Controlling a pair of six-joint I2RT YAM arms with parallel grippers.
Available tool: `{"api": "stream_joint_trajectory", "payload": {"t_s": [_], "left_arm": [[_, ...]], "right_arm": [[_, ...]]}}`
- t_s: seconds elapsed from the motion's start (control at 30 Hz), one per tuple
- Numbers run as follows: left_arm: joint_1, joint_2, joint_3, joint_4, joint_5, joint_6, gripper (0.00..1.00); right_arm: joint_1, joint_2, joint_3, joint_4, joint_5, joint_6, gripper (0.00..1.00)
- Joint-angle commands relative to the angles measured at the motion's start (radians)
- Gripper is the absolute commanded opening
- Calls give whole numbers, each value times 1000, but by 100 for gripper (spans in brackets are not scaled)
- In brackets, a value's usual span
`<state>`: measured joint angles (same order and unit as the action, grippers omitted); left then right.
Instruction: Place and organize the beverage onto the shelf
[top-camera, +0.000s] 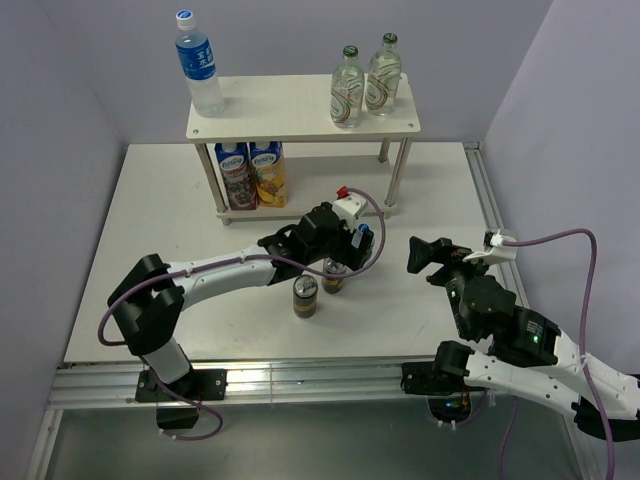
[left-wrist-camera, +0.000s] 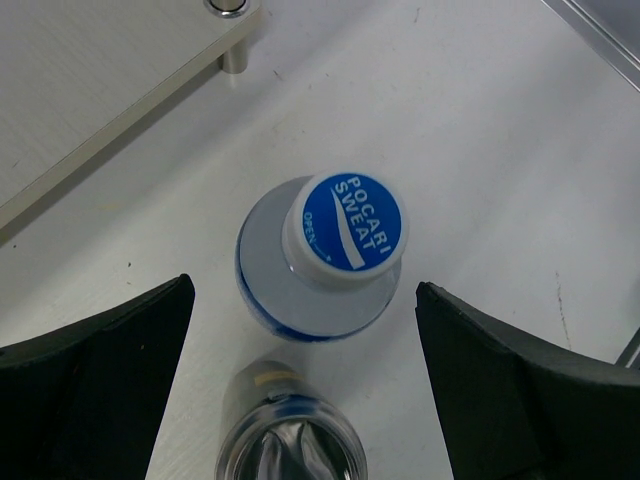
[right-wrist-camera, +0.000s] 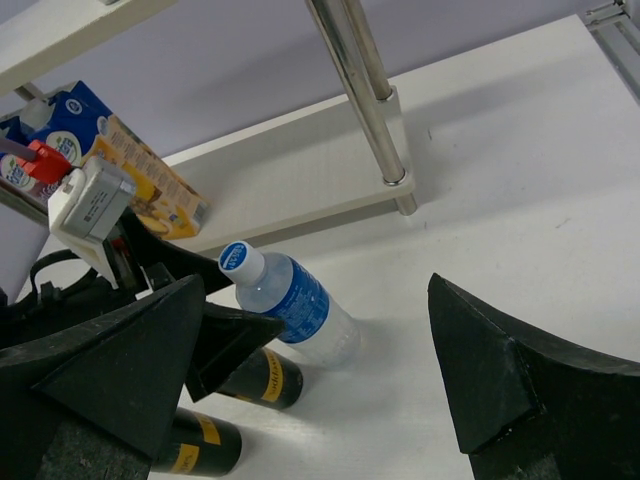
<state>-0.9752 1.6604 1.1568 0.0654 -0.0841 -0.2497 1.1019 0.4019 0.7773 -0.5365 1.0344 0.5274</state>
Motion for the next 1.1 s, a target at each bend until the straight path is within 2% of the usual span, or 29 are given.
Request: {"api": "stream_joint_trajectory", "payload": {"t_s": [0.0, 0.3, 0.4, 0.5, 0.53, 0.57, 0.73, 0.83, 1.0, 1.07], "left_arm": [[-7, 28, 61, 54, -6, 12, 99], [-7, 105, 113, 42, -25, 13, 99], [-7, 113, 113, 43, -40, 13, 95], [-8, 116, 109, 45, -51, 12, 76], [-7, 116, 115, 40, -55, 9, 53], [-8, 117, 121, 33, -59, 7, 47], [-8, 93, 141, 7, -77, 4, 26], [-8, 52, 184, -45, -104, 3, 17], [-8, -39, 328, -197, -244, 20, 8], [-5, -50, 437, -286, -272, 33, 5]], "right_arm": [[7, -11, -12, 13, 33, 11, 99], [6, -17, -12, 13, 36, 13, 99], [7, -21, -12, 12, 35, 16, 99], [7, -23, -16, 15, 32, 14, 99], [7, -23, -16, 15, 33, 14, 99], [7, -21, -15, 13, 33, 13, 99], [7, -28, -15, 12, 33, 16, 99], [7, -29, -15, 13, 32, 16, 99], [9, -37, -15, 12, 29, 19, 99], [9, -43, -18, 21, 26, 11, 99]]}}
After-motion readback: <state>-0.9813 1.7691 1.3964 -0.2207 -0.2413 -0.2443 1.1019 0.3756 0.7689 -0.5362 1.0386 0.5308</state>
